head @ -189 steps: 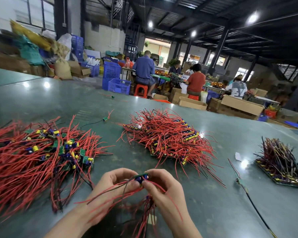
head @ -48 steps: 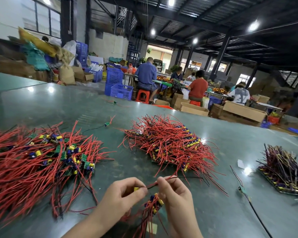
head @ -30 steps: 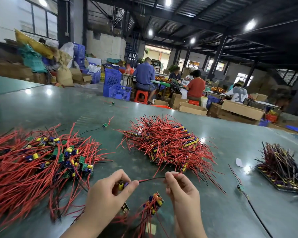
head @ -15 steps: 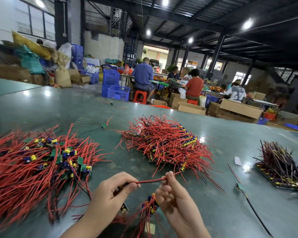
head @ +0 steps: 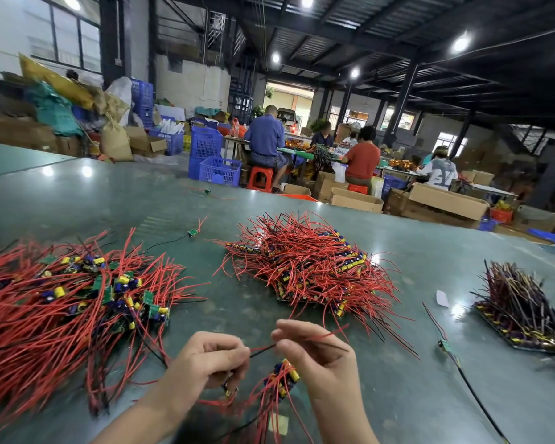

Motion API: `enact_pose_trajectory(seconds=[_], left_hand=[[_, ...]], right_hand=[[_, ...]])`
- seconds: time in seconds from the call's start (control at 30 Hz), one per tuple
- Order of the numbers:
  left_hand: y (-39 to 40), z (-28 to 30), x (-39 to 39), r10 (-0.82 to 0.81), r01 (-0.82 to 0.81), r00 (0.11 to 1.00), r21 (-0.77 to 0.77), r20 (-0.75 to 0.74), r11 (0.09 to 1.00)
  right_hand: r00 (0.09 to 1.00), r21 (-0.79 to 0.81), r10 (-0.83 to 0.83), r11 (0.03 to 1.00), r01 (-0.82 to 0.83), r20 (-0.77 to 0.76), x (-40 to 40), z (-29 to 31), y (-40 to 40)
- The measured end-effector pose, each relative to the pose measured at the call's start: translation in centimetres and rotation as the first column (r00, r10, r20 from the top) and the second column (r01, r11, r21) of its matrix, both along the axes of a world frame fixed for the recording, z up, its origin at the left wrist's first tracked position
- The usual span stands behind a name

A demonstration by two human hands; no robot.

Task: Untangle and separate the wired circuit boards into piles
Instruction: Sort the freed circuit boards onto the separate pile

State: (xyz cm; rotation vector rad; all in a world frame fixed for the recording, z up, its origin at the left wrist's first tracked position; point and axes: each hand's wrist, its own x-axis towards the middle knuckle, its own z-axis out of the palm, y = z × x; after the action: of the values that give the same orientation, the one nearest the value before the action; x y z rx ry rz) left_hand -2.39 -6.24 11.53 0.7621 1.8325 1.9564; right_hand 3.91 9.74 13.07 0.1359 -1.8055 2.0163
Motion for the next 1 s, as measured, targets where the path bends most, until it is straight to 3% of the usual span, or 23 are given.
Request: enact_pose_trajectory(seconds=[0.1,0.17,0.23,0.3,0.37,0.43,0.53,0.7,1.0], left_hand=[[0.0,0.1,0.2,0.035,-0.037,0.998,-0.046,-0.048,0.998],[0.0,-0.5,0.1,0.148,-0.202,0.943,-0.161,-0.298,0.966],[-0.2,-0.9,0.2,0.224,-0.391,0.814,-0.221,-0.536,0.893],[-0.2,-0.8,0.3,0.240,-0.434,0.764,-0.201,-0.599,0.878],[-0.2,-0.6,0.2,0.225,-0.448,0.709,-0.180,-0.669,0.876],[-0.1,-0.7,0.0,0.211,-0.452,0.642,-0.142,-0.737,0.881],[-0.2,-1.0,-0.1,0.187,-0.424,0.628,-0.130,-0.755,0.896],[-0.4,-1.4,-0.6,0.209,-0.434,0.658,-0.138,-0.724,0.890],[-0.2,-1.5,-0.6,0.210,-0.482,0.644,-0.177,-0.736,0.858]], right_hand=[[0.992,0.046,-0.115,0.992,0.113,0.043,-0.1,0.1,0.0],[0.980,0.049,-0.169,0.985,0.165,0.100,-0.3,-0.2,0.2],[0.971,0.016,-0.167,0.986,0.167,0.168,-0.4,-0.2,0.2],[0.960,-0.013,-0.165,0.985,0.173,0.227,-0.6,-0.4,0.4],[0.953,-0.052,-0.111,0.990,0.130,0.281,-0.7,-0.4,0.6],[0.942,-0.221,0.068,0.975,0.007,0.330,-0.7,-0.5,0.7],[0.912,-0.380,0.236,0.920,-0.098,0.336,-0.7,-0.6,0.9],[0.956,-0.243,-0.051,0.962,0.124,0.288,-1.1,-0.9,1.5],[0.976,-0.411,-0.063,0.900,0.146,0.209,-1.2,-1.2,1.3]])
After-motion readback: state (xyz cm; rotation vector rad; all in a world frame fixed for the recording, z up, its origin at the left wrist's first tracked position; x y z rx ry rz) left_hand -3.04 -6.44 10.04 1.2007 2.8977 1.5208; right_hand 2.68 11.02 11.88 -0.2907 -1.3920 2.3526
